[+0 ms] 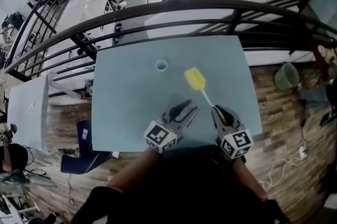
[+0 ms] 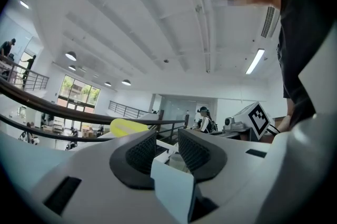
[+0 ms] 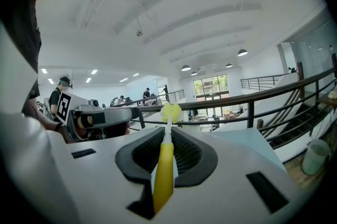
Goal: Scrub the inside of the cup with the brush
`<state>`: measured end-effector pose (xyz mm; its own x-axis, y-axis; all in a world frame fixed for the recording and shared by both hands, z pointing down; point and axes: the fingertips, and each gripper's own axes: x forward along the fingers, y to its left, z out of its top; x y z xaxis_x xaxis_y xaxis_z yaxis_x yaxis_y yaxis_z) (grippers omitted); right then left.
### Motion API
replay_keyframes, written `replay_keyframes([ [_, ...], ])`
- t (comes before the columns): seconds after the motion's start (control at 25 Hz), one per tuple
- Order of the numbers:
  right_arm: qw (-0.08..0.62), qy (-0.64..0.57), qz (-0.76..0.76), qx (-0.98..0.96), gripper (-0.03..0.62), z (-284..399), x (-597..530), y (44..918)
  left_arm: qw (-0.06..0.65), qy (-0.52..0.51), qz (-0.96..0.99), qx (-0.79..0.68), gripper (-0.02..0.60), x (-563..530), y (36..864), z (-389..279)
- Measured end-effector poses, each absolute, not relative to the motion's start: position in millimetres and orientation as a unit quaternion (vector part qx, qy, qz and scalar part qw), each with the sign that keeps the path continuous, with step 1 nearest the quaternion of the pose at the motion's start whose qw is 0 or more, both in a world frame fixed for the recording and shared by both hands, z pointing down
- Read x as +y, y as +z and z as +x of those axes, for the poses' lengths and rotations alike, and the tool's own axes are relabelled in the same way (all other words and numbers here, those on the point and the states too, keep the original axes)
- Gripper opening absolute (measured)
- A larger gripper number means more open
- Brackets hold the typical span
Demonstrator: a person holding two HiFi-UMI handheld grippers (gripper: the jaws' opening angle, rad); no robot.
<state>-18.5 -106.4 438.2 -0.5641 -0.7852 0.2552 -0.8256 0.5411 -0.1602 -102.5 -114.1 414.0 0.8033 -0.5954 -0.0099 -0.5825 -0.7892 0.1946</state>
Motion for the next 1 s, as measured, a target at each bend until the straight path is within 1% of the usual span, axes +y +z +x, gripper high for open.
replay_keyframes([
  [0.12, 0.084, 0.135, 0.465, -0.871, 0.044, -16, -107, 443, 0.098, -0.023, 0.948, -0.301, 0.152, -115, 425, -101],
  [0.2, 0.088, 0.138, 0.463, -0.871, 0.044, -16, -110, 445, 0.102, -0.015, 0.949, -0.297, 0.200, -118, 433, -100],
  [0.36, 0.097, 0.138, 0.458, -0.873, 0.044, -16, -117, 447, 0.088, -0.013, 0.952, -0.293, 0.296, -123, 444, -100],
  [0.44, 0.105, 0.137, 0.450, -0.876, 0.044, -17, -122, 449, 0.084, -0.016, 0.952, -0.294, 0.319, -129, 447, -102],
  [0.6, 0.120, 0.139, 0.437, -0.881, 0.044, -22, -130, 458, 0.083, -0.028, 0.951, -0.298, 0.341, -136, 463, -110],
  [1.0, 0.148, 0.143, 0.411, -0.888, 0.044, -23, -148, 470, 0.086, -0.005, 0.948, -0.305, 0.356, -150, 517, -113],
])
